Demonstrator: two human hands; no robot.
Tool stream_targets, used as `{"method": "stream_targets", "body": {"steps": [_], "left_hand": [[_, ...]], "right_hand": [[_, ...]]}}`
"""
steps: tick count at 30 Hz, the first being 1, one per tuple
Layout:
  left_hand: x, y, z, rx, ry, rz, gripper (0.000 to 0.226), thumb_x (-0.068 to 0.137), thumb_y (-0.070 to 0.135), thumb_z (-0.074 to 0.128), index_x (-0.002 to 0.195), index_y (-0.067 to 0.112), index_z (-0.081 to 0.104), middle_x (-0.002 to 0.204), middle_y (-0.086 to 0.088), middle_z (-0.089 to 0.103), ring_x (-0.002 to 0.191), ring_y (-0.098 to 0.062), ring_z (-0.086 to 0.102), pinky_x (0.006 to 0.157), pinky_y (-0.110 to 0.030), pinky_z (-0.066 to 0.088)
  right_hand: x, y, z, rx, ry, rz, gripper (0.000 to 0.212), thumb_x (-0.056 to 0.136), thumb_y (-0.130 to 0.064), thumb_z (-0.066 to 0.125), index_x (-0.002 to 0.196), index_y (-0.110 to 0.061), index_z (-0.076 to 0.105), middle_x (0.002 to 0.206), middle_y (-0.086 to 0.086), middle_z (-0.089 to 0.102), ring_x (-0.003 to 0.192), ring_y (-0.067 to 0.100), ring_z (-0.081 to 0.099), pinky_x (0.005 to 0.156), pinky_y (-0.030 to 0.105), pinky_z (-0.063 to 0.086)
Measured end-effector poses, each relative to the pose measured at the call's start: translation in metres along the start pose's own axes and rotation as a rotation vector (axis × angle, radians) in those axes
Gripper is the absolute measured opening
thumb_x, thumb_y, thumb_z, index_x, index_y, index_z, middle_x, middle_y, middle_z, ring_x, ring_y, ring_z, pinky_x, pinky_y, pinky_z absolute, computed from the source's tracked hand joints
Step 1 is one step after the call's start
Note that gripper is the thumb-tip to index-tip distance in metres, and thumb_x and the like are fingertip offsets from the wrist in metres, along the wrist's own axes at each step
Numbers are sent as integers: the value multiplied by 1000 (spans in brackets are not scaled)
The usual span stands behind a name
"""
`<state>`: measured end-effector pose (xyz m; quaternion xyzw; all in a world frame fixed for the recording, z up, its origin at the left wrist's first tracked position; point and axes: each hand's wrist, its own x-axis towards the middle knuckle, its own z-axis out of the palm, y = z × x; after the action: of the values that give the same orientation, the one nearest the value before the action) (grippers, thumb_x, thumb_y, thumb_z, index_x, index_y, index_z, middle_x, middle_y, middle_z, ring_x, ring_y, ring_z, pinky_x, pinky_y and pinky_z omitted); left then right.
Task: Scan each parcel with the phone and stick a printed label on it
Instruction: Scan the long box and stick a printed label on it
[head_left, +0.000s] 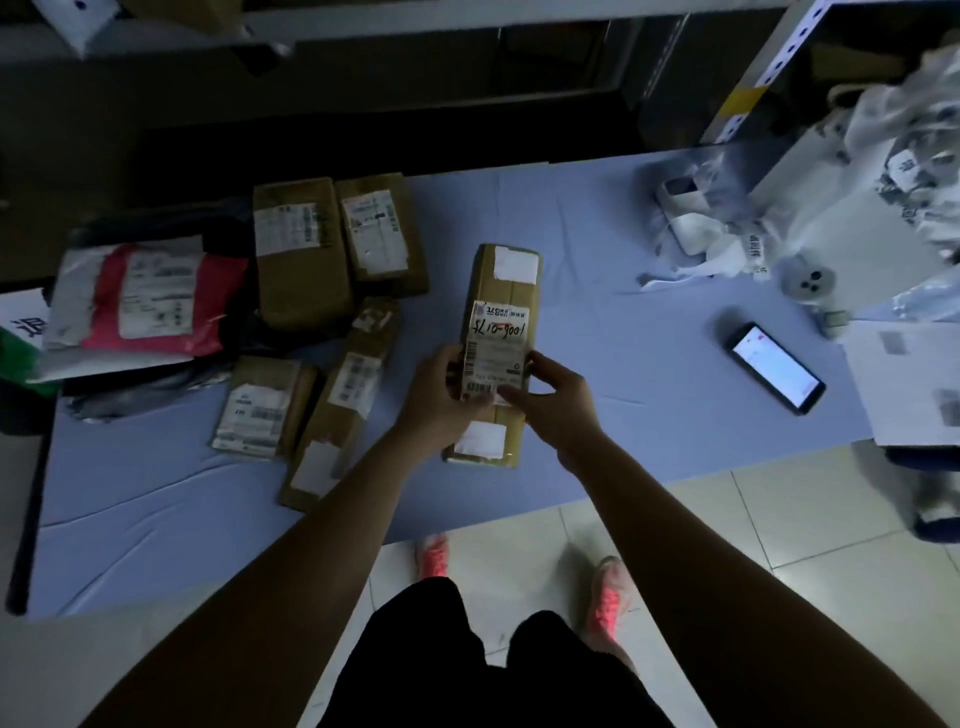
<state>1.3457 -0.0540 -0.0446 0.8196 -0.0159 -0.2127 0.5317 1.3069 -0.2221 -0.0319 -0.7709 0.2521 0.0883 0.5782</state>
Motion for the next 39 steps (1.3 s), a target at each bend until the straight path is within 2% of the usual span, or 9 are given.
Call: {"method": "stream_targets", "body": {"steps": [4,10,15,22,26,29,31,34,39], "left_hand": [[8,33,64,-109,-48,-43,55,78,26,85,107,53,46,114,17,64,104,-3,65,73,-19,57],[10,59,181,-143,22,-98,55,77,29,85,121,36,53,105,18,68,86,12,65,63,-6,50],[10,66,246,-227,73,-144,54,79,20,85,122,35,56,109,20,66,99,5,66,72,-9,52],[30,56,264,-236,97,-144,77,77,17,86,140,27,43,127,10,60,110,-8,61,76,-17,55],[37,53,265,-270,105,-146,81,79,19,85,144,37,40,120,28,55,106,8,57,69,-8,52],[40,55,261,-259,164,-165,78,76,23,88,135,48,44,112,36,54,93,22,54,66,-2,48],[39,54,260,-250,209,-183,77,73,24,89,134,47,47,117,29,59,99,13,60,75,-9,53],[35,55,261,-232,264,-214,81,70,26,91,137,43,49,119,17,66,107,-9,65,87,-35,58],[20,67,268,-186,349,-303,77,70,34,91,134,47,51,110,13,71,98,-9,69,78,-27,58]], "right_hand": [[16,10,-81,-50,-14,-46,47,82,-20,84,126,-28,70,117,-15,72,112,12,67,98,42,57],[33,57,-189,-121,-84,-27,34,87,-16,79,121,-16,73,117,-4,73,107,19,69,93,47,59],[48,88,-235,-208,-94,-48,31,87,-21,78,117,-15,74,116,-3,74,105,14,67,80,22,53],[69,94,-253,-310,-184,-54,41,86,-28,80,125,-16,71,121,-4,73,107,10,67,90,24,49],[87,88,-282,-477,43,-152,47,87,-30,78,128,-11,68,120,3,72,98,13,69,87,21,46],[109,92,-307,-791,151,-227,62,83,-35,79,137,-14,57,141,10,53,130,30,49,104,39,41],[123,94,-321,-1000,80,-120,83,82,-46,78,149,-19,38,154,13,32,140,36,33,109,50,38],[139,104,-335,-1077,-12,-44,81,82,-51,75,146,-16,39,144,13,38,135,35,36,99,48,46],[158,110,-350,-1092,-37,-123,72,76,-56,76,129,-14,51,124,12,51,121,34,49,89,45,50]]}}
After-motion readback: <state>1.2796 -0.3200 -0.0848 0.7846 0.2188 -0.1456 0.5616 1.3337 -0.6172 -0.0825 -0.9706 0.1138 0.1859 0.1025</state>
